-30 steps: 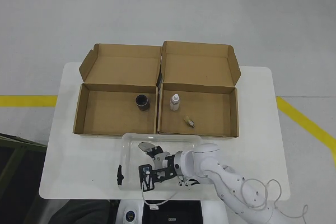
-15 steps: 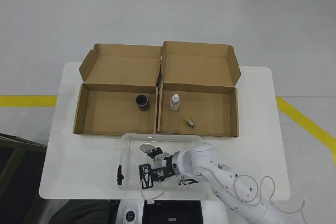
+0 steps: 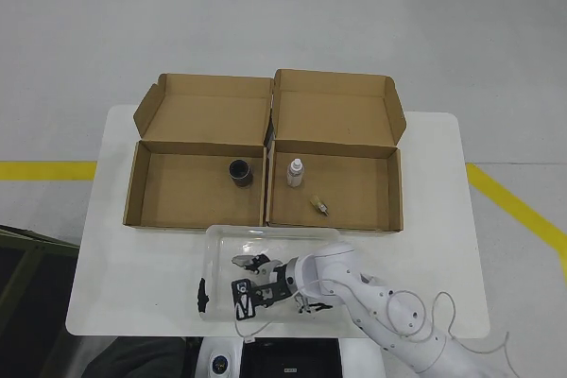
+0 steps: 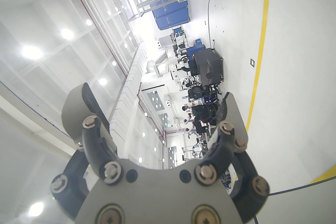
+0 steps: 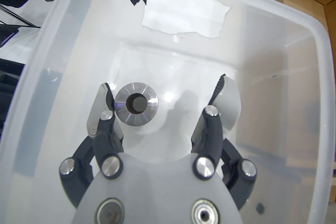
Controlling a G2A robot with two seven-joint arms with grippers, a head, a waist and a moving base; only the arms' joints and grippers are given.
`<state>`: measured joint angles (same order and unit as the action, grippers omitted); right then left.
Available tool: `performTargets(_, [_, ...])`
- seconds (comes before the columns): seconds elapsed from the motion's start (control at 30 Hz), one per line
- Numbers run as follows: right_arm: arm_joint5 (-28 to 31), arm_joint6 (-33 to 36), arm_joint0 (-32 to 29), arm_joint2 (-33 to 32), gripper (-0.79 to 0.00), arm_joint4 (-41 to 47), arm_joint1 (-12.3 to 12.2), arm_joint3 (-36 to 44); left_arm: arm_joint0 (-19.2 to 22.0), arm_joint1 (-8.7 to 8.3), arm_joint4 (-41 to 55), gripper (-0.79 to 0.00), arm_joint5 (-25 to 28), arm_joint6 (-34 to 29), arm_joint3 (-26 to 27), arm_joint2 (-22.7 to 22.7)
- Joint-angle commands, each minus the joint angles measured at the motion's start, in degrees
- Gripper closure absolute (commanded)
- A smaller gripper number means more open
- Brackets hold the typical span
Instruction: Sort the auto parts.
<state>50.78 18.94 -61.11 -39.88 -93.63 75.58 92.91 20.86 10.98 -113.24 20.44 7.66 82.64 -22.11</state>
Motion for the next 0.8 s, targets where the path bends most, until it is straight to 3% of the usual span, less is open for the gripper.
performTargets(0.0, [-0.1, 0.0, 0.2, 0.2, -0.594, 0.2, 0.1, -0.3, 0.0, 0.00, 0.0, -0.785, 0.0, 0.0, 0.0, 0.0])
performTargets(0.1, [-0.2, 0.1, 0.6, 0.6, -0.496, 0.3, 0.2, -1.0, 0.0, 0.00, 0.0, -0.785, 0.0, 0.0, 0.0, 0.0])
performTargets(0.13, [-0.2, 0.1, 0.6, 0.6, -0.385, 0.4, 0.2, -1.1, 0.0, 0.00, 0.0, -0.785, 0.0, 0.0, 0.0, 0.0])
performTargets(0.43, [0.1, 0.4, 1.1, 1.3, -0.265, 1.6, 0.4, -2.0, 0.0, 0.00, 0.0, -0.785, 0.0, 0.0, 0.0, 0.0])
performTargets(0.57, [0.0, 0.0, 1.4, 1.3, 0.000, 2.5, 0.4, -2.4, 0.0, 0.00, 0.0, -0.785, 0.0, 0.0, 0.0, 0.0])
performTargets(0.77, [0.2, -0.6, 2.0, 0.2, 0.000, 3.6, 0.2, -0.9, 0.0, 0.00, 0.0, -0.785, 0.0, 0.0, 0.0, 0.0])
